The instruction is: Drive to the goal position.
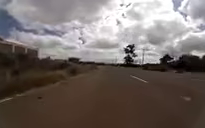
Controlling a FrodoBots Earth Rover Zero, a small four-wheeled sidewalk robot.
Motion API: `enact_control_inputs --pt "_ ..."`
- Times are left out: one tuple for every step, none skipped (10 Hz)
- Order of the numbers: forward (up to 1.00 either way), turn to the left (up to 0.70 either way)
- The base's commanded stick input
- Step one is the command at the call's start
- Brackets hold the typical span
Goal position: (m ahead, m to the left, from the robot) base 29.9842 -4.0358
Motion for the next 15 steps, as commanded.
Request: enact_control_inputs --pt "0.85 0.0" --pt "0.85 0.0" --pt "0.85 0.0" --pt "0.85 0.0" --pt "0.85 0.0" --pt "0.85 0.0" --pt "0.85 0.0" --pt "0.85 0.0" --pt "0.85 0.0" --pt "0.85 0.0" --pt "0.85 0.0" --pt "0.85 0.0" --pt "0.85 0.0" --pt "0.85 -0.12" --pt "0.85 -0.26"
